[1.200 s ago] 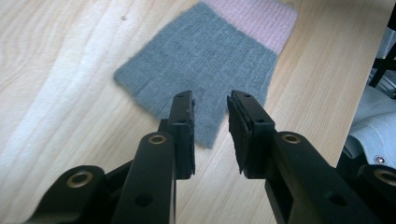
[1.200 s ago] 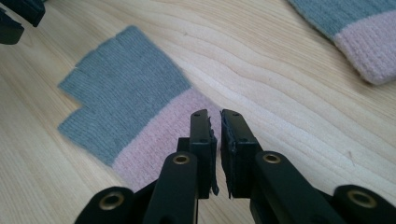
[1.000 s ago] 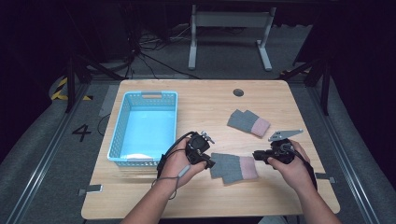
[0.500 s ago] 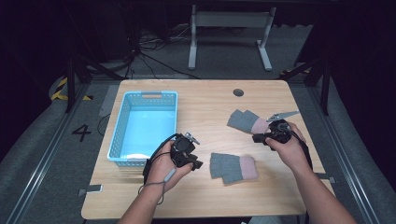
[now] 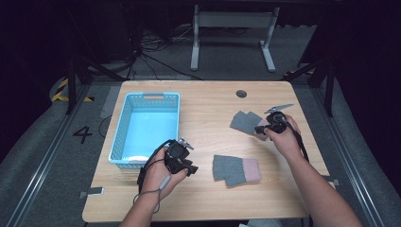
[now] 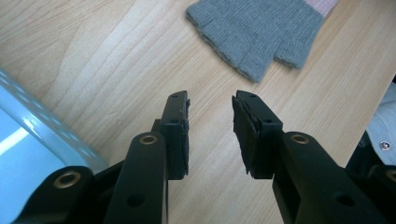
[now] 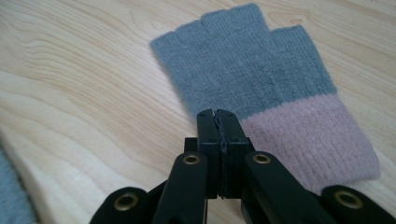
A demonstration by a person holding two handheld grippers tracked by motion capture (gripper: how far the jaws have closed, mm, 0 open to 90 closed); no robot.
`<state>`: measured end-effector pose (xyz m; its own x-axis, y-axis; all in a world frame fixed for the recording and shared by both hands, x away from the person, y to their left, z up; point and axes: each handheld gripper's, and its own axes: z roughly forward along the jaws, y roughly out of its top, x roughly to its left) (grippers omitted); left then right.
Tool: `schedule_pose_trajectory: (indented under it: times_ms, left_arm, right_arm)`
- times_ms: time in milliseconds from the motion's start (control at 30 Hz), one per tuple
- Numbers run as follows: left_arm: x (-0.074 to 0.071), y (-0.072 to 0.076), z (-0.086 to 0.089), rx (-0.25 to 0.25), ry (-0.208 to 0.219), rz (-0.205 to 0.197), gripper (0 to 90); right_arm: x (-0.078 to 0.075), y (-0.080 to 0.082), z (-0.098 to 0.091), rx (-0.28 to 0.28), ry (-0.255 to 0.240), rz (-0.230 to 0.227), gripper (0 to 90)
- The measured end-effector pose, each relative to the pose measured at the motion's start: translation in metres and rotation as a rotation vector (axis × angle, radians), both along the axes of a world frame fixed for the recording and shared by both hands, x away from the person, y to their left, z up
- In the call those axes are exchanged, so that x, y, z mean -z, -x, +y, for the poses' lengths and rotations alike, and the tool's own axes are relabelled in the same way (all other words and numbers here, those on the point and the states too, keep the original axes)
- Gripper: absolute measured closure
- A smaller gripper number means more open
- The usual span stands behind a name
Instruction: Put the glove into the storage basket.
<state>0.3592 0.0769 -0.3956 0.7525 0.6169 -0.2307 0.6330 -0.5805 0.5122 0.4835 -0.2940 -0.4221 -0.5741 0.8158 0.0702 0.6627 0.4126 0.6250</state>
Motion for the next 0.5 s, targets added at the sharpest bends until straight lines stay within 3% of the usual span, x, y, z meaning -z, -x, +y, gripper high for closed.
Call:
schedule_pose_trajectory:
  times_ms: [267, 500]
  left_arm:
    - [0.003, -0.003, 0.0, -0.002, 0.005, 0.013, 66.3]
    - [0.003, -0.004, -0.001, 0.005, 0.003, 0.014, 66.1]
  right_arm:
    - [0.013, -0.011, 0.003, 0.014, 0.005, -0.003, 89.8]
    - [0.015, -0.008, 0.005, -0.002, 0.019, 0.004, 90.0]
